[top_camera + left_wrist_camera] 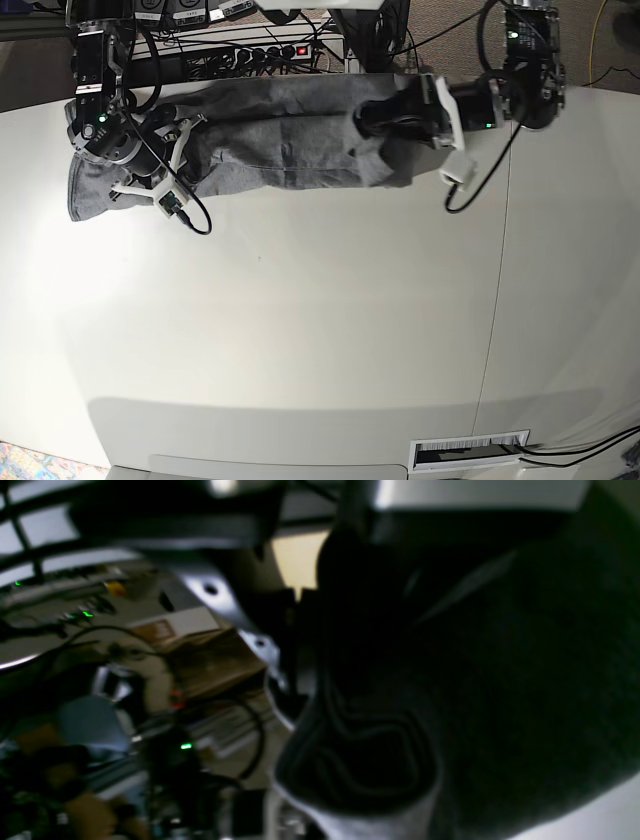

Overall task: Fold the T-shirt properly
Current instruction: 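Fold the strip's end with the left gripper toward the right gripper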

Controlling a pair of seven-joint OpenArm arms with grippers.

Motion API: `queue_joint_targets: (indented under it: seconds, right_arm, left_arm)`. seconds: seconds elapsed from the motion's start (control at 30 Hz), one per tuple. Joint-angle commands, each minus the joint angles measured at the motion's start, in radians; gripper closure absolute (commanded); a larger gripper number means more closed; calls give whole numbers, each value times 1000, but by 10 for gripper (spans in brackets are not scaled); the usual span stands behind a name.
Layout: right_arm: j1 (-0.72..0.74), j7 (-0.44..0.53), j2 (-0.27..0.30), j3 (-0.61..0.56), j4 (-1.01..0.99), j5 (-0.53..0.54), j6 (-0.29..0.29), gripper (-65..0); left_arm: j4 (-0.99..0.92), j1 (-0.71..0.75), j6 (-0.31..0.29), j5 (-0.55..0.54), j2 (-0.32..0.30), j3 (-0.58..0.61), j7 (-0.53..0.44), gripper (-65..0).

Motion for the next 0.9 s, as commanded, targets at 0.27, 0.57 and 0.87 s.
queue_joint_targets:
  seconds: [0.27, 0.57, 0.87]
  right_arm:
    - [11, 6, 14, 6, 13, 7, -2, -18]
    - [12, 12, 14, 6, 13, 8, -2, -18]
    - [12, 18, 14, 7, 13, 7, -2, -18]
  left_arm:
    - [18, -30, -8, 98, 89, 107, -170, 0]
    - [18, -29, -8, 196, 91, 166, -202, -134]
    - [18, -53, -8, 226, 88, 166, -191, -253]
